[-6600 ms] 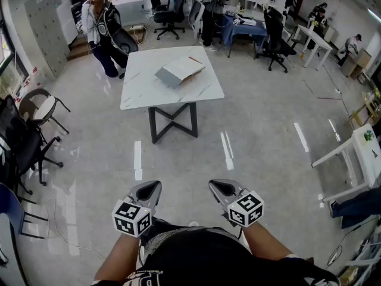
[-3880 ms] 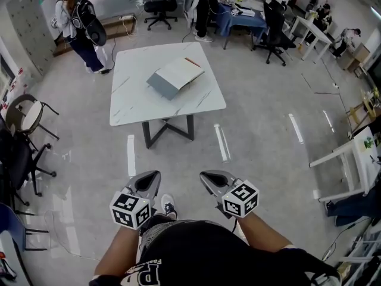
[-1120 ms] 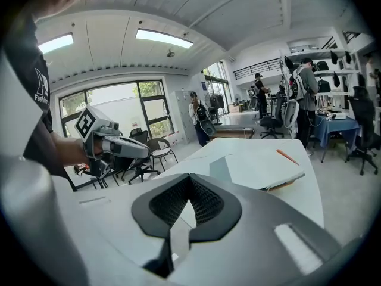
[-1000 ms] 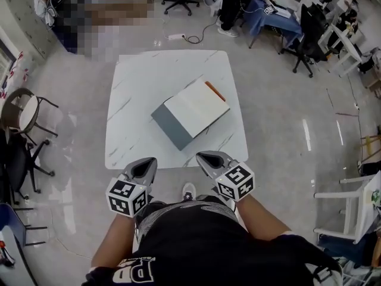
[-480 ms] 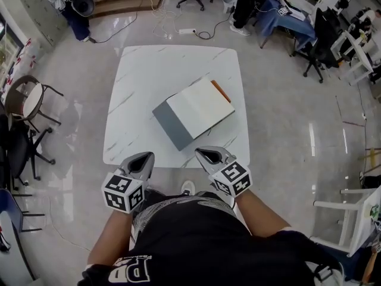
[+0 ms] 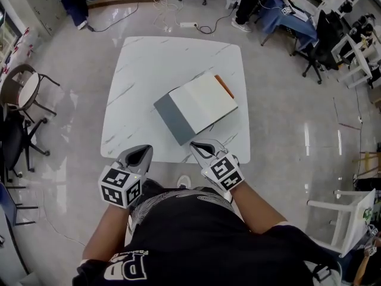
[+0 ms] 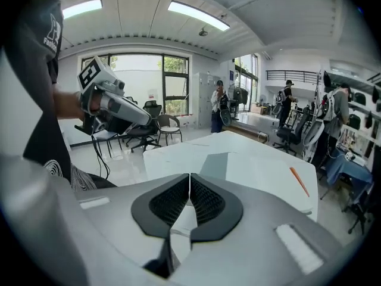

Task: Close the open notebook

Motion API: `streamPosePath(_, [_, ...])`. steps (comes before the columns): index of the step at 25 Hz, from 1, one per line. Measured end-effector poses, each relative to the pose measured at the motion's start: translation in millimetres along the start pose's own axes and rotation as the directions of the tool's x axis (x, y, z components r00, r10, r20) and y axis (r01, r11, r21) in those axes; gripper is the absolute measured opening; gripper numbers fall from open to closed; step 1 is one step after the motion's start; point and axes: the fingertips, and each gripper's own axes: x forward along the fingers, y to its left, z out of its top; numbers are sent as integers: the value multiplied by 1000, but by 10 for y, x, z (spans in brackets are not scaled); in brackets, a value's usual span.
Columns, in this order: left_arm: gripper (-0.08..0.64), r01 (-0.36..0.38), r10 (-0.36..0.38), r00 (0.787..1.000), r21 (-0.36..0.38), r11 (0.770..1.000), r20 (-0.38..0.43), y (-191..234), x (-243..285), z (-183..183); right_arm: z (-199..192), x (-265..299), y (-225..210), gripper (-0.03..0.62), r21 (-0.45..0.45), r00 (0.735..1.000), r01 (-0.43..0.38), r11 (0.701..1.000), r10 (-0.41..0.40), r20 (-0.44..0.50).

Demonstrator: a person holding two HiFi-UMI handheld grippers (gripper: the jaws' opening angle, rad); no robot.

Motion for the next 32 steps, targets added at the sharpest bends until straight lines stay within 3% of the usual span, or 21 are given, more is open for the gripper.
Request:
streamPosePath(11, [58, 3, -3, 1000, -38, 999, 1, 43, -25, -134, -341, 273, 98, 2, -195, 993, -18, 981, -5, -118])
streamPosePath(21, [58, -29, 29, 1000, -86, 996, 0, 99, -138, -330, -497, 487, 126, 28, -301, 983, -64, 951, 8, -185])
streamPosePath(28, [58, -58, 59, 998, -120, 991, 5, 148, -241, -449, -645, 652, 209, 41, -460, 969, -104, 882, -15, -246])
streamPosePath(32, [58, -74, 74, 997, -128, 989, -2, 169, -281, -526, -707, 754, 215, 51, -584, 965, -122, 802, -41, -259])
